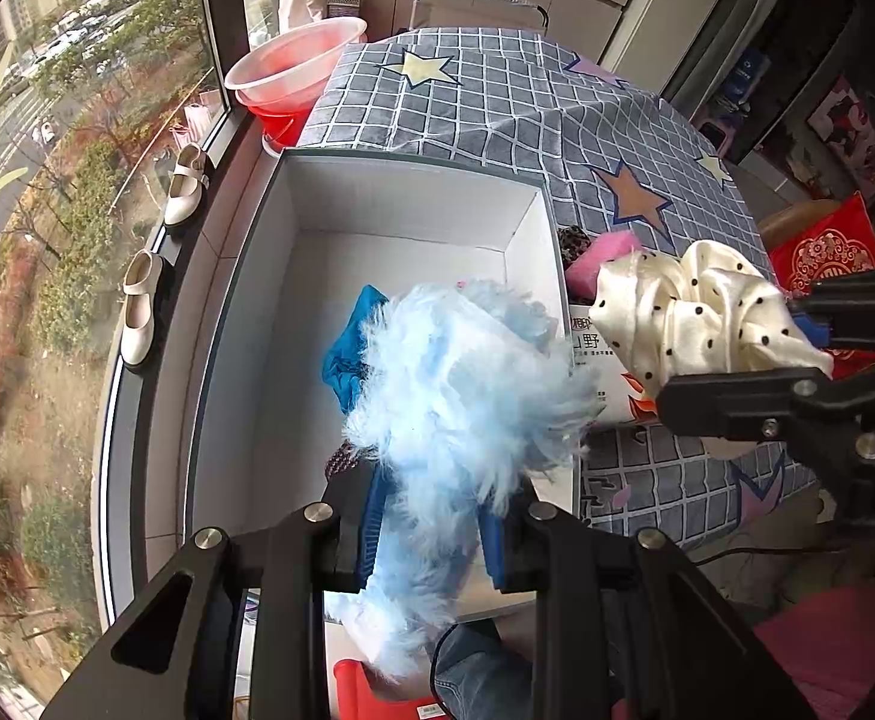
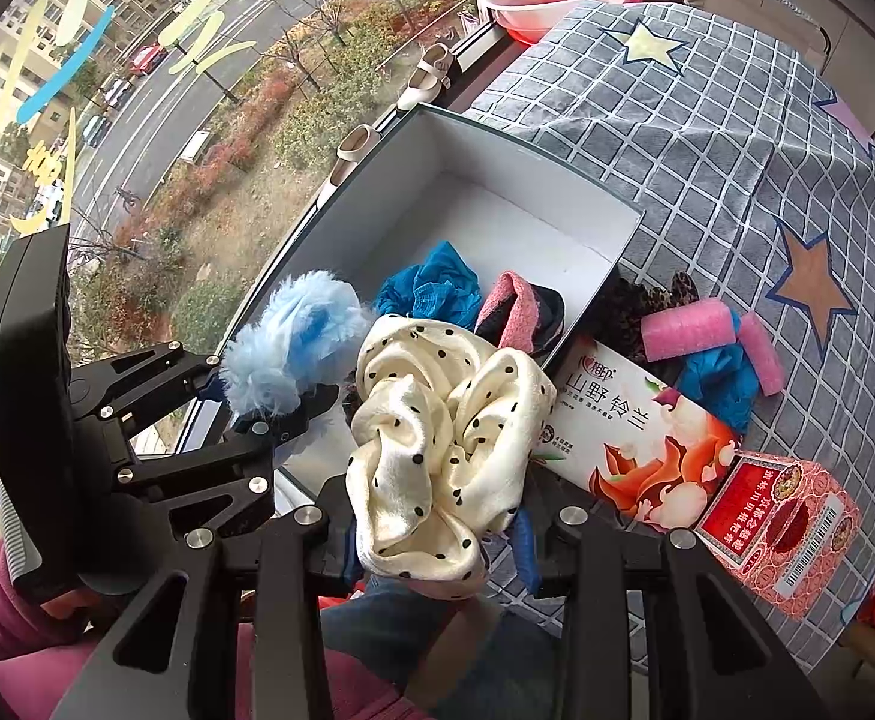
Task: Organize soft objects
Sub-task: 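Lower the fluffy item into the white box with the left tool while the right tool lowers the scrunchie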
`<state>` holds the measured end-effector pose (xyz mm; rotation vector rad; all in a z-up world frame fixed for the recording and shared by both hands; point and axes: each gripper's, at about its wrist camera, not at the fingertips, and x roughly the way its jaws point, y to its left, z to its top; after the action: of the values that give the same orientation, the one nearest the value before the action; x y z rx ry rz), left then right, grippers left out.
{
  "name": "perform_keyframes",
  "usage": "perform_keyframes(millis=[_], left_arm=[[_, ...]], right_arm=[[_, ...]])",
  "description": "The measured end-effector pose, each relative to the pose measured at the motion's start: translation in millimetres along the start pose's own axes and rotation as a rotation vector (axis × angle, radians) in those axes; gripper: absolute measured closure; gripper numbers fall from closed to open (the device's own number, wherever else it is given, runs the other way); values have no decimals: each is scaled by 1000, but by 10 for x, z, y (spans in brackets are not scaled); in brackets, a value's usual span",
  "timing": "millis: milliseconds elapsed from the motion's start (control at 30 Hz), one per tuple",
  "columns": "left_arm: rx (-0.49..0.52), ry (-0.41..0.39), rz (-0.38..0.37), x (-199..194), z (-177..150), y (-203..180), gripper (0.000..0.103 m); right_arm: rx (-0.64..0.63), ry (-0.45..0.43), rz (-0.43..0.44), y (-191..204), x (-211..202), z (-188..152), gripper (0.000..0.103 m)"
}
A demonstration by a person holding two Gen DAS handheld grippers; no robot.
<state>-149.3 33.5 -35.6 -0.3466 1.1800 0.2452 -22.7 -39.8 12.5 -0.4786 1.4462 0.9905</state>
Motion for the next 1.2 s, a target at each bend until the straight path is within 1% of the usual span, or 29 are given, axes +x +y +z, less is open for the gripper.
perform_keyframes(millis=[867,1200], left_arm=[[-5,3,1,3,-3,25,73],[-28,3,28,-3,-31,98,73]], right_arm=[[2,3,-2,14,22,-10,64],[-3,0,0,-2,61,10,64]])
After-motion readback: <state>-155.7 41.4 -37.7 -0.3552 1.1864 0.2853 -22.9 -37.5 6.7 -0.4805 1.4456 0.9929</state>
